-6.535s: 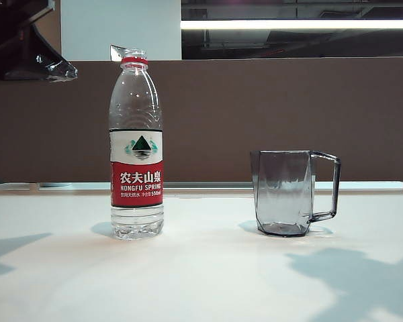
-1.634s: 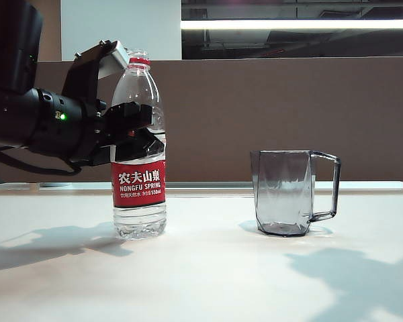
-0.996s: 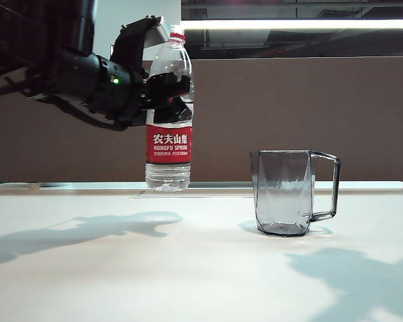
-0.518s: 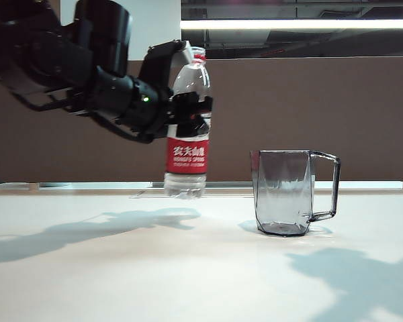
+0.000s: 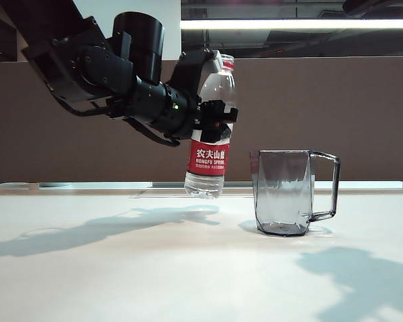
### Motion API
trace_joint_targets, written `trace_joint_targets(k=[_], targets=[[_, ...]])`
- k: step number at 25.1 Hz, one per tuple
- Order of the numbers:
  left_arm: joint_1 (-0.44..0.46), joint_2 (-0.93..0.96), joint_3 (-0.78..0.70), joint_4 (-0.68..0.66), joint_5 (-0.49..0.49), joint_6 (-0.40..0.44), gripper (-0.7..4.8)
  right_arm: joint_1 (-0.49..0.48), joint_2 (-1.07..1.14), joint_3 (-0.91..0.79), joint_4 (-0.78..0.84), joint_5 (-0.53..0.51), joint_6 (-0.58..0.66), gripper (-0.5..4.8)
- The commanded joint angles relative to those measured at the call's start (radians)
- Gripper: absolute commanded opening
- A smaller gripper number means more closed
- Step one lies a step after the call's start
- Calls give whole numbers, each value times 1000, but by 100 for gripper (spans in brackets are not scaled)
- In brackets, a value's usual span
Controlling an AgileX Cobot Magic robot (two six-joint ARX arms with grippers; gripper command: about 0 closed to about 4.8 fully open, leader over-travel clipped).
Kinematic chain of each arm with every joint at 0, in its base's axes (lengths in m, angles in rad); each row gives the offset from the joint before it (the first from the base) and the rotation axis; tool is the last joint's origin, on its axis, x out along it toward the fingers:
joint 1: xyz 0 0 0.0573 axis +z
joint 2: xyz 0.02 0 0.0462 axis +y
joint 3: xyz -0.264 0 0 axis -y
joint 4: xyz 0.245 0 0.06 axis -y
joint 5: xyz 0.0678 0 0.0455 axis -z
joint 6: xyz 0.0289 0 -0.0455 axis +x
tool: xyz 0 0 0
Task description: Pick up the mineral water bottle with the left hand on the table and pour water into the mug until it's half full.
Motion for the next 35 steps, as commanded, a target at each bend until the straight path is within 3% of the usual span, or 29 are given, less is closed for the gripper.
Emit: trace_joint_targets(k=[1, 6, 9, 19, 23, 27, 35], targets=[[-11, 0, 10, 60, 3, 24, 179, -1, -4, 6, 14, 5, -3, -9], [-32, 7, 9, 53, 3, 111, 179, -1, -4, 6, 14, 12, -3, -9], [-48, 7, 9, 46, 3, 214, 179, -1, -4, 6, 14, 13, -3, -9], [-47, 6, 9, -5, 3, 382, 179, -1, -4, 6, 14, 13, -3, -9], [-46, 6, 9, -1, 3, 392, 179, -1, -4, 6, 14, 13, -3, -9], [-46, 6, 9, -1, 3, 480, 179, -1, -4, 6, 14, 13, -3, -9], [-46, 2, 8, -2, 3, 478, 179, -1, -4, 6, 11, 13, -3, -9]])
